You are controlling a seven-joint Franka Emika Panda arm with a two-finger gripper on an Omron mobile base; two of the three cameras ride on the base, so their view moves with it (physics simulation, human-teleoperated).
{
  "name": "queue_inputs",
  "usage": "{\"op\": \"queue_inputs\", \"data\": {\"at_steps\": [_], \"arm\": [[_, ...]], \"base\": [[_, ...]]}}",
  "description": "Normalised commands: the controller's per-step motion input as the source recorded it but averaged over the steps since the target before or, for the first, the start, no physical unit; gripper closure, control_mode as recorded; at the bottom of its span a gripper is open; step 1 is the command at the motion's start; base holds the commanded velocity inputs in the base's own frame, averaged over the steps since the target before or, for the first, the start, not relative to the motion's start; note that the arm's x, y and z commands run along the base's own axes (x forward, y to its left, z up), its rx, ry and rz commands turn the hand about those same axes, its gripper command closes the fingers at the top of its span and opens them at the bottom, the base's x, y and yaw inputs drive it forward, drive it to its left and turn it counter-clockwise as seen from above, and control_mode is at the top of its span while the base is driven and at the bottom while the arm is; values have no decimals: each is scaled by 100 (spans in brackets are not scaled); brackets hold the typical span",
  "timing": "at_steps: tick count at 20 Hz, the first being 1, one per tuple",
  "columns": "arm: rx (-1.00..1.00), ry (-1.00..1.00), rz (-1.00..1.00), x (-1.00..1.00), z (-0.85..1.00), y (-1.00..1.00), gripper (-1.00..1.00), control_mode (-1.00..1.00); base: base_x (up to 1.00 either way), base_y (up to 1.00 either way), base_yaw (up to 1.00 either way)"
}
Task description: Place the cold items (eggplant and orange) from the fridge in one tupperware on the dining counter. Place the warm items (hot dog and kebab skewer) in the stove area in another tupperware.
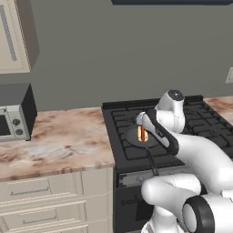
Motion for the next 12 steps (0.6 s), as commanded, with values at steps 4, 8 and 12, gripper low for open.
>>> {"op": "queue_inputs", "data": {"at_steps": [4, 8, 12], "arm": [[0, 30, -8, 46, -37, 9, -100, -100], [0, 27, -3, 42, -27, -4, -100, -100], [0, 16, 0, 44, -34, -17, -100, -100]], "base": [[0, 0, 0], [0, 0, 0], [0, 0, 0]]}}
